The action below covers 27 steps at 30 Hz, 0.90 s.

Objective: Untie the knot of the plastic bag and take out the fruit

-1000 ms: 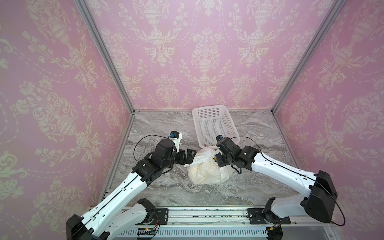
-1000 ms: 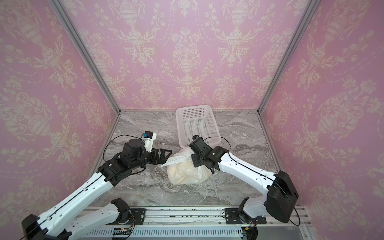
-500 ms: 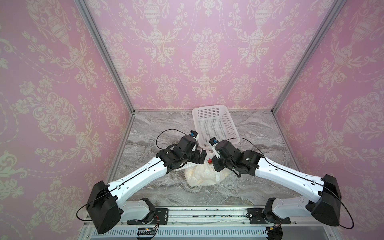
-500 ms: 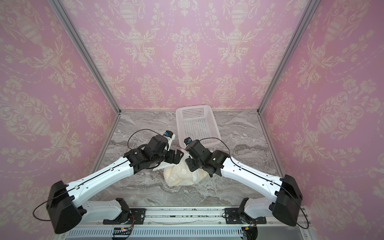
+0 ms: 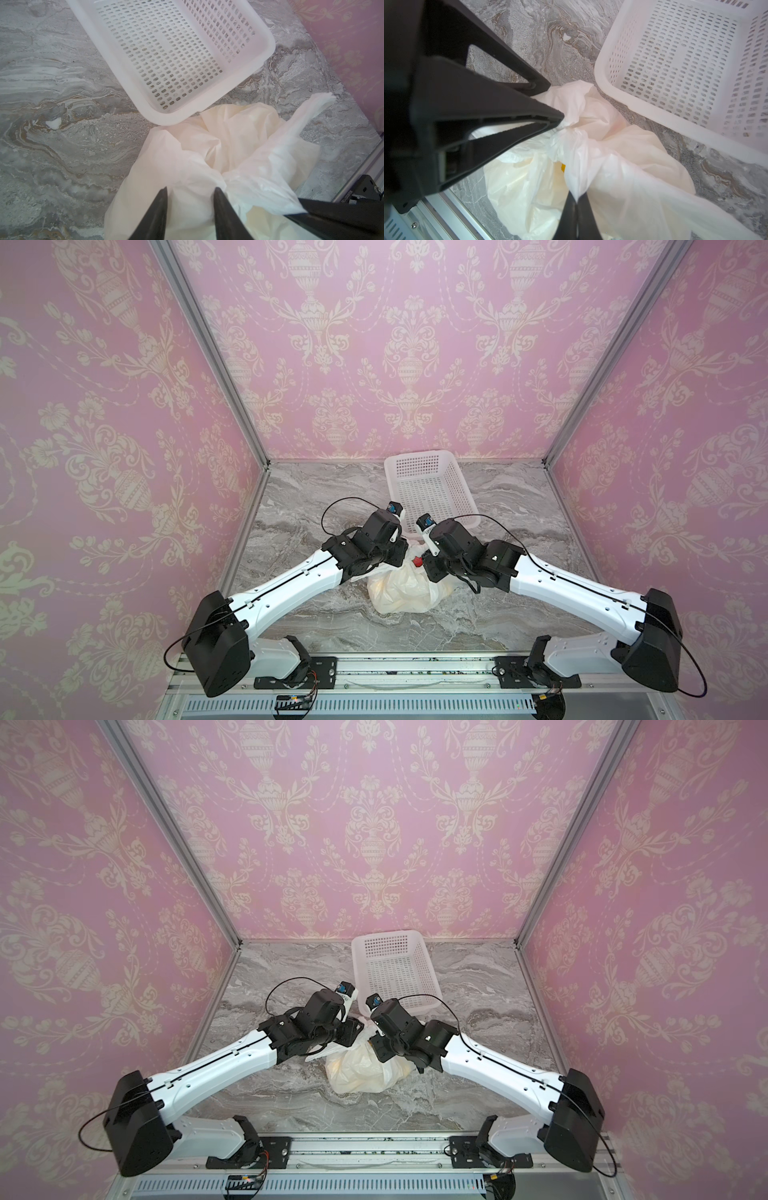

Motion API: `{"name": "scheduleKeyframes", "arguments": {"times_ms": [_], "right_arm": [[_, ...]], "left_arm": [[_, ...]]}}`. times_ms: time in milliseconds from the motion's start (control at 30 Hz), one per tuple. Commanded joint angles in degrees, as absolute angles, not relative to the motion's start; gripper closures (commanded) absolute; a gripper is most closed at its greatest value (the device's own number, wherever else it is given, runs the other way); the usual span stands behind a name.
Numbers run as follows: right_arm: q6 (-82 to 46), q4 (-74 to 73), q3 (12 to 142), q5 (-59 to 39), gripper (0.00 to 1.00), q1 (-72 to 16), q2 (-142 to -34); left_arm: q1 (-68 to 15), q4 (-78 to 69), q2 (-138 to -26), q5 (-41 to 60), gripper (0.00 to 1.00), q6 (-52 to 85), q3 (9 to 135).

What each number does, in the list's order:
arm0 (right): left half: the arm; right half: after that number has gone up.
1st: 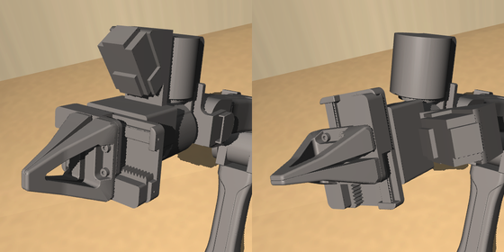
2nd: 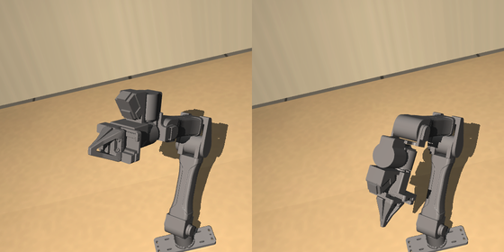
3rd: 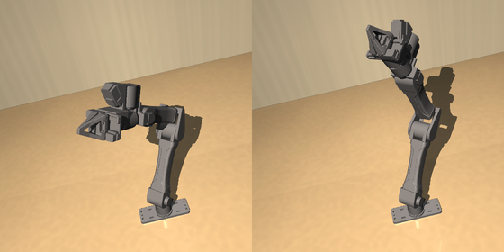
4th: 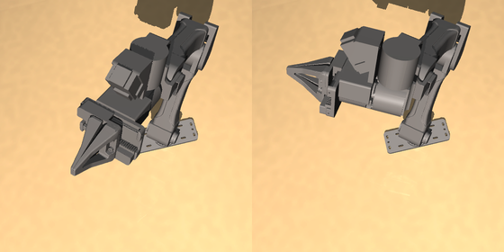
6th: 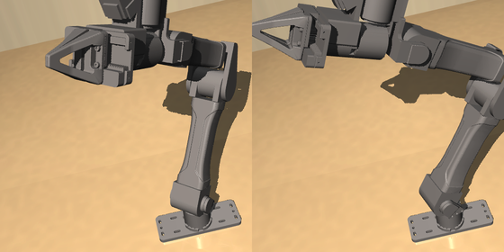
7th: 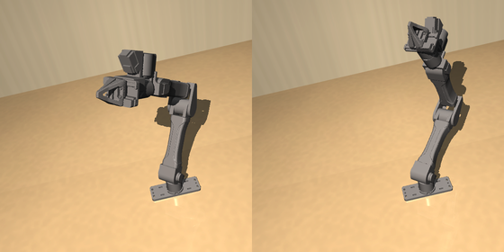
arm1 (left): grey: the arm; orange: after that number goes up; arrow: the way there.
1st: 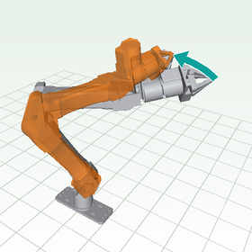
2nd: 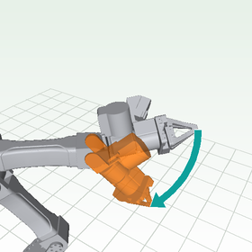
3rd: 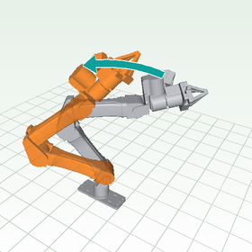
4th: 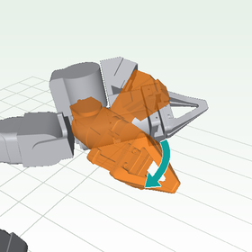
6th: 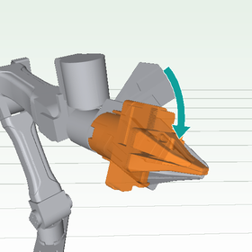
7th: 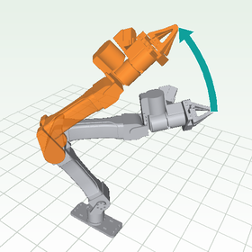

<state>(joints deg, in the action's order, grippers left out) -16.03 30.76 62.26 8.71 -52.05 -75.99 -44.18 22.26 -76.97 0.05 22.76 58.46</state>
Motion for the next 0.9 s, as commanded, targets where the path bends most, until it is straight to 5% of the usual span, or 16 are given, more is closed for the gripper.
{"name": "scheduleKeyframes", "arguments": {"times_ms": [0, 100, 267, 333, 367, 600, 867], "right_arm": [[-14.9, 30.26, 61.9, 8.98, 1.0, -52.44, -75.95], [-14.9, 30.23, 61.74, 9.07, 1.0, -52.46, -75.68], [-14.93, 30.06, 61.6, 9.31, 1.0, -52.43, -75.67], [-14.87, 29.9, 61.45, 9.4, 1.0, -52.44, -75.76], [-14.9, 29.68, 61.43, 9.31, 1.0, -52.38, -75.76], [-14.94, 29.47, 61.21, 10.16, 1.0, -52.43, -76.03], [-16.16, 28.04, 59.73, 17.74, 1.0, -52.29, -75.03]], "left_arm": [[-44.5, 22.45, -78.28, 0.39, 0.69, 21.72, 59.85], [-44.48, 22.71, -78.99, 0.23, 0.67, 21.71, 59.87], [-44.48, 23.03, -79.09, -0.29, 0.28, 21.62, 59.46], [-44.48, 22.96, -79.51, -0.01, 0.23, 21.36, 59.33], [-44.48, 22.8, -79.99, 0.11, 0.26, 21.3, 59.18], [-44.48, 23.68, -81.88, -1.42, 1.0, 21.25, 60.24], [-44.43, 26.47, -72.64, -14.1, 1.0, 23.24, 56.96]]}}
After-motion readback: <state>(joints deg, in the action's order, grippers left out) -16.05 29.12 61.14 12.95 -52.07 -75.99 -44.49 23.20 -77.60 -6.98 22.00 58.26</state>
